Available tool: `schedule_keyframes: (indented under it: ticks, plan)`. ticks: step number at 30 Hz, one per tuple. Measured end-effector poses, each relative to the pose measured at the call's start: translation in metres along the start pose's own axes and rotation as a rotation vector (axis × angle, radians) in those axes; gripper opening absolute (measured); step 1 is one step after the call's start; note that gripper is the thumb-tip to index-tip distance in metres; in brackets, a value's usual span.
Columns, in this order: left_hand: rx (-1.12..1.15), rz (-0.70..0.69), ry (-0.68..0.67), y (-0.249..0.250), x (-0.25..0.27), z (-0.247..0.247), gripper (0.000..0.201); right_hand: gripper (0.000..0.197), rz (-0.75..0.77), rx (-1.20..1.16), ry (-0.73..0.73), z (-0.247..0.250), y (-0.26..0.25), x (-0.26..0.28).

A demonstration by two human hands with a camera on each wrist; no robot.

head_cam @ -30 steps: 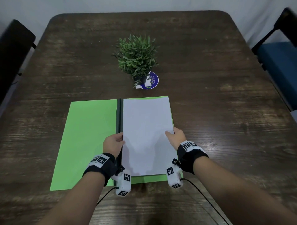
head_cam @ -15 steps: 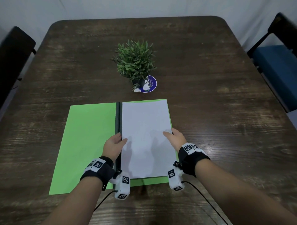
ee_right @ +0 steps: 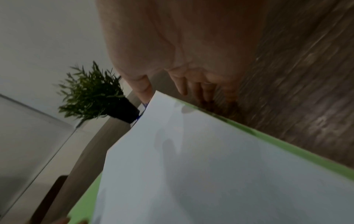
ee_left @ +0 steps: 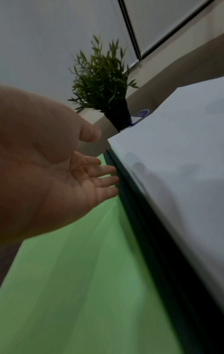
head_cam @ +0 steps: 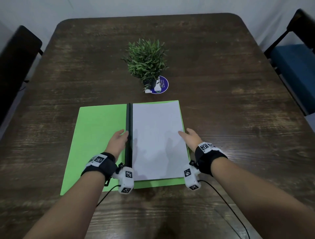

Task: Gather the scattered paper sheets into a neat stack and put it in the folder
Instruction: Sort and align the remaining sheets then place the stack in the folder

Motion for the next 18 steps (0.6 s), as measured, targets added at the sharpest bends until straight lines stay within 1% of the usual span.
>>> schedule_keyframes:
  ticks: [2, 5, 7, 9, 12, 13, 15, 18]
  plan:
    - [-0.107, -0.049, 0.06, 0.001, 0.002, 0.023, 0.043, 0.071, -0.022, 0.04, 0.022, 0.01, 0.004, 0.001]
    - [-0.366, -0.077, 0.205, -0.016, 0.005, 0.063, 0.046, 0.085, -0.087, 0.15, 0.031, 0.023, 0.016, 0.006]
    - [-0.525, -0.038, 0.31, -0.032, 0.007, 0.088, 0.057, 0.099, -0.134, 0.236, 0.021, 0.028, 0.023, 0.011]
    - [-0.651, 0.078, 0.383, -0.048, 0.01, 0.107, 0.069, 0.109, -0.164, 0.302, 0.003, 0.03, 0.029, 0.014]
    - [-0.693, 0.279, 0.445, -0.069, 0.018, 0.126, 0.084, 0.105, -0.168, 0.352, 0.018, 0.03, 0.036, 0.015]
    - [-0.692, 0.323, 0.471, -0.073, 0.02, 0.13, 0.087, 0.102, -0.157, 0.359, 0.025, 0.03, 0.037, 0.015]
    - [-0.704, 0.38, 0.515, -0.078, 0.022, 0.136, 0.092, 0.097, -0.143, 0.367, 0.013, 0.026, 0.038, 0.016]
    - [-0.691, 0.448, 0.539, -0.08, 0.023, 0.145, 0.094, 0.088, -0.102, 0.37, -0.035, 0.013, 0.036, 0.016]
Point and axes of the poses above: each hand's wrist, its own x-axis away from the middle knuckle, its own z-axis out of the back of the hand, y = z × x, the point moved 2 cm from there along -x, towards the middle knuckle, and after that the axes turned 2 degrees about -x, right-handed, at the moved point
